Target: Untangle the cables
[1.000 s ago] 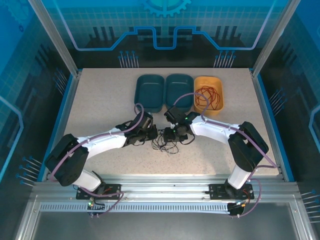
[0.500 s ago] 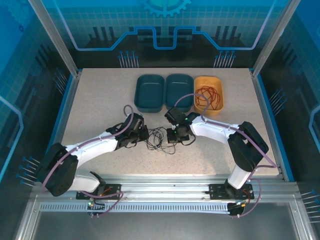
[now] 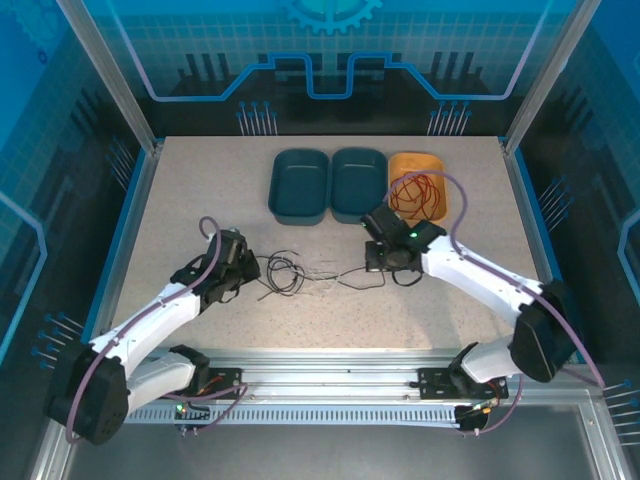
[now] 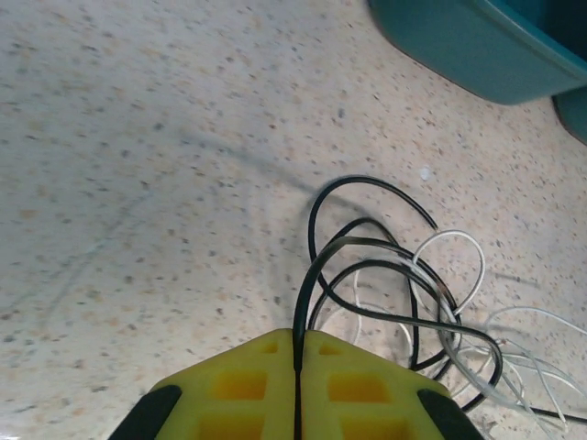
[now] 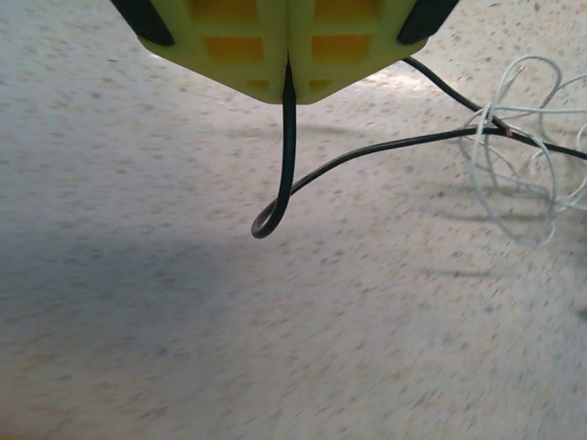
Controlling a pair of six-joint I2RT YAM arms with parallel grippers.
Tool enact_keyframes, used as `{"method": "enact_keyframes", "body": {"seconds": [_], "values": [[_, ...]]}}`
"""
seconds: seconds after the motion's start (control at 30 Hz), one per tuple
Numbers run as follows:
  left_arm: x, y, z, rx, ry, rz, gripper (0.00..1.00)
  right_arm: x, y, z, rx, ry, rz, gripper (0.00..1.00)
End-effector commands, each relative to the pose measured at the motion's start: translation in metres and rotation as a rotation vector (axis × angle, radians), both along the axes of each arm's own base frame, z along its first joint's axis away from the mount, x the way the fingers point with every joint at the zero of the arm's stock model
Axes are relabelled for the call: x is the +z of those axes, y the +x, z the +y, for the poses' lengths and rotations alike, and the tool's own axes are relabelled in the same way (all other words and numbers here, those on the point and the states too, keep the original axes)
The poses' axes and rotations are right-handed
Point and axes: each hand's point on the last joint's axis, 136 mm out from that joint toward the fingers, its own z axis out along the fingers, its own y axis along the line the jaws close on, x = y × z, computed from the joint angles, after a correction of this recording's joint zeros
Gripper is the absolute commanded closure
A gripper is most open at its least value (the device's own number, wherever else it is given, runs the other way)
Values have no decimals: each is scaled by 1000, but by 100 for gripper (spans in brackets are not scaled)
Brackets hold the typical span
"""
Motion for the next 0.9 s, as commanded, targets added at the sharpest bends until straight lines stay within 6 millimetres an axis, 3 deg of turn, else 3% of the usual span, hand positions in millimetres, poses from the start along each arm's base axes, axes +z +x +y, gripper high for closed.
{"method": "enact_keyframes", "body": {"seconds": [0.0,0.3,0.6,0.87], "values": [[-9,-10,18,16,56,29,93,10,-6,-35,-89,-30,-30,100],[-8,-5,23,27,43,27,93,54,-14,-72,-149,21,-143,100],[-9,-3,28,29,62,35,93,111,-23,-111,-190,-65,-260,100],[-7,-5,44,65,81,41,93,140,-28,-140,-237,-95,-311,100]]}}
